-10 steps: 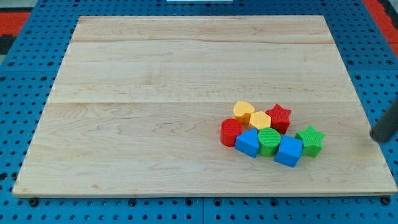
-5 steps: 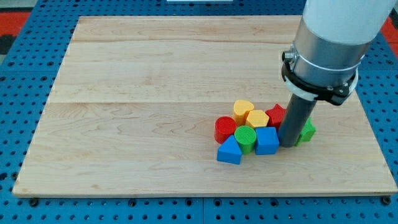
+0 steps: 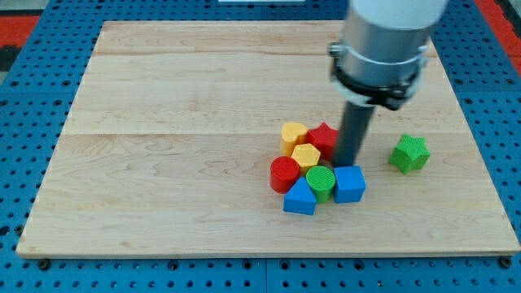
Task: Slide the red star towards top center
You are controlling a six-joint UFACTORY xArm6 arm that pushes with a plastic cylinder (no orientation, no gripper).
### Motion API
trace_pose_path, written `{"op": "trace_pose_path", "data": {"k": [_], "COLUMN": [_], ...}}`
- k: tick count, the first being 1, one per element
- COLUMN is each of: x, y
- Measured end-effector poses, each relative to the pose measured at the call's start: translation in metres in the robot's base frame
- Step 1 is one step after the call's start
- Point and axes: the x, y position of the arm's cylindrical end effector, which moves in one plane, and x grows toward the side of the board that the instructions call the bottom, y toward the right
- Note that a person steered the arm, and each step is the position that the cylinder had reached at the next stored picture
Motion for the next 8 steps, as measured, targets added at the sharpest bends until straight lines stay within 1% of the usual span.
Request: {"op": "trace_pose_path", "data": {"k": [1, 3, 4, 5, 8], "x": [-0.030, -0.119, -0.176, -0.188, -0.186], "y": [-0.024, -0.028, -0.056, -0.059, -0.059]}}
